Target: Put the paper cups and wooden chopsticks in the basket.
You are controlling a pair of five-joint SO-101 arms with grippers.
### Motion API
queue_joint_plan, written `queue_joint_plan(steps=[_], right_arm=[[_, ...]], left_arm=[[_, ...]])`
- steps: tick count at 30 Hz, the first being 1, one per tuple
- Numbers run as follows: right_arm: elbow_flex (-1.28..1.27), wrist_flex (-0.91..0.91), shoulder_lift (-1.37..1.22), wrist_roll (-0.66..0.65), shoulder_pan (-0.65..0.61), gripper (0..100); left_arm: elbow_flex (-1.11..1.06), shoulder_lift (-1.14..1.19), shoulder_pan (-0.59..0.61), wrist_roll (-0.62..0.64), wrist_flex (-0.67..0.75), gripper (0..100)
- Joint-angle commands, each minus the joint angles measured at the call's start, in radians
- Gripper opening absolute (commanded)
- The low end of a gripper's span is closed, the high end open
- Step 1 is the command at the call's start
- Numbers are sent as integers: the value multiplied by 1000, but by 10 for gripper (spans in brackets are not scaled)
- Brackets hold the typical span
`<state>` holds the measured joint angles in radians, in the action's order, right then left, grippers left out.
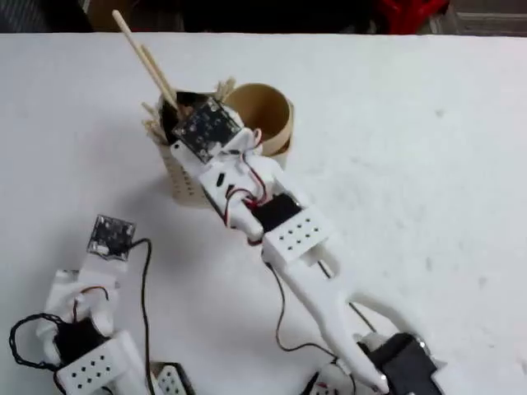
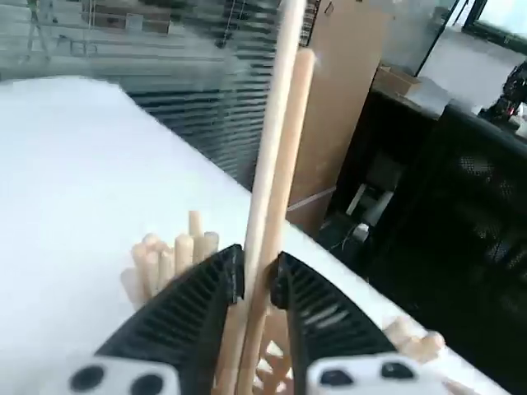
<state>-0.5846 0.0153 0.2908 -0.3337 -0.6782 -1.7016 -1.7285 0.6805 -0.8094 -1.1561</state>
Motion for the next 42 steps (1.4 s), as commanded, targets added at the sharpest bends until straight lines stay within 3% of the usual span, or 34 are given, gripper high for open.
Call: queue_joint_plan(steps=[1,5,7,12,16,23,28,30,35,39,42], right_arm=[[-20,110,77,11,27,55],[-32,220,209,11,25,193],[-32,274,272,11,24,216],[-32,404,424,5,24,142],[-34,572,585,5,19,17],[-184,992,917,3,27,17],[-482,1082,1221,2,130,16],[-582,1078,1353,0,234,16],[-736,1084,1512,-130,473,17],[-873,1063,1477,-146,558,17],[-953,1053,1511,-146,587,17]], left_arm=[[3,7,-12,2,-8,76],[3,7,-12,2,-8,76],[3,7,-12,2,-8,76],[3,7,-12,2,-8,76],[3,4,-16,-5,-3,78],[5,1,-71,0,66,79],[6,1,-194,5,123,80],[6,-1,-239,69,123,80],[6,-1,-332,396,163,80],[5,-1,-404,591,196,80],[3,2,-463,623,187,80]])
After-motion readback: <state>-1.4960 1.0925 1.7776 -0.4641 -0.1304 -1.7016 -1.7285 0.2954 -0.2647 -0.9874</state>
